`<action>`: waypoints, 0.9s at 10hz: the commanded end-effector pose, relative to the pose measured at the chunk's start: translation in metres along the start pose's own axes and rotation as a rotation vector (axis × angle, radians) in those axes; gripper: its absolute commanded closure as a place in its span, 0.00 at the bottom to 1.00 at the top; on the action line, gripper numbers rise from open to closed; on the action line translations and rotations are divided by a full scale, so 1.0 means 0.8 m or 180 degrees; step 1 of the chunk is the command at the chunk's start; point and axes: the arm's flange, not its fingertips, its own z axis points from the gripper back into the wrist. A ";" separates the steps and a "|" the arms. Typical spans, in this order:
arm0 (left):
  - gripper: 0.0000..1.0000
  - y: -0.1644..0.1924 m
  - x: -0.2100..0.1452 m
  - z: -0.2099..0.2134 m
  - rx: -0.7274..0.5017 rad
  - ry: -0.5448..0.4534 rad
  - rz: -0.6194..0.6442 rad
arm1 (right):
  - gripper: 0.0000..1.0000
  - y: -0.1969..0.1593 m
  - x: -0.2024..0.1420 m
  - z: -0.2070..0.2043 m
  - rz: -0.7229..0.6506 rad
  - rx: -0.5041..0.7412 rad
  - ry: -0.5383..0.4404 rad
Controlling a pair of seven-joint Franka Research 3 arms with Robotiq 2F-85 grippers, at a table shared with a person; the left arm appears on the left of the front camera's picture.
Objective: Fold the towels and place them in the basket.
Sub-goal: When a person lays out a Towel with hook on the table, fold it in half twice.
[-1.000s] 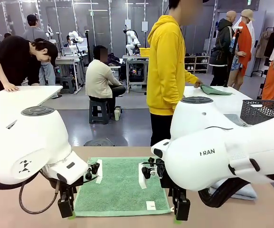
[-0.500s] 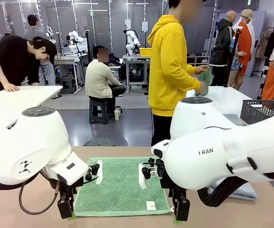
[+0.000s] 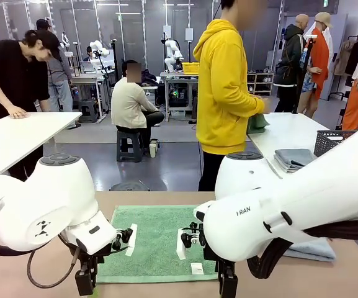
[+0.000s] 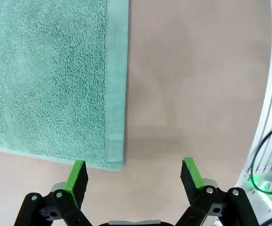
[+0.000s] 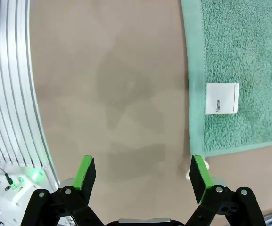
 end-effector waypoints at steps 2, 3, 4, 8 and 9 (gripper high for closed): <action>0.00 0.011 -0.001 -0.020 0.0049 -0.0107 -0.0213 | 0.00 -0.008 0.004 -0.023 0.0072 0.0013 -0.0124; 0.00 0.013 -0.004 -0.025 0.0049 -0.0125 -0.0208 | 0.00 -0.008 0.005 -0.026 0.0098 0.0009 -0.0116; 0.00 0.017 -0.009 -0.030 0.0002 -0.0158 -0.0251 | 0.00 -0.011 0.003 -0.026 0.0149 -0.0035 -0.0161; 0.00 0.024 -0.017 -0.043 -0.0079 -0.0102 -0.0304 | 0.00 -0.025 0.004 -0.019 0.0130 -0.0023 -0.0074; 0.00 0.025 -0.017 -0.044 -0.0087 -0.0116 -0.0311 | 0.00 -0.033 0.004 -0.019 0.0131 0.0000 -0.0090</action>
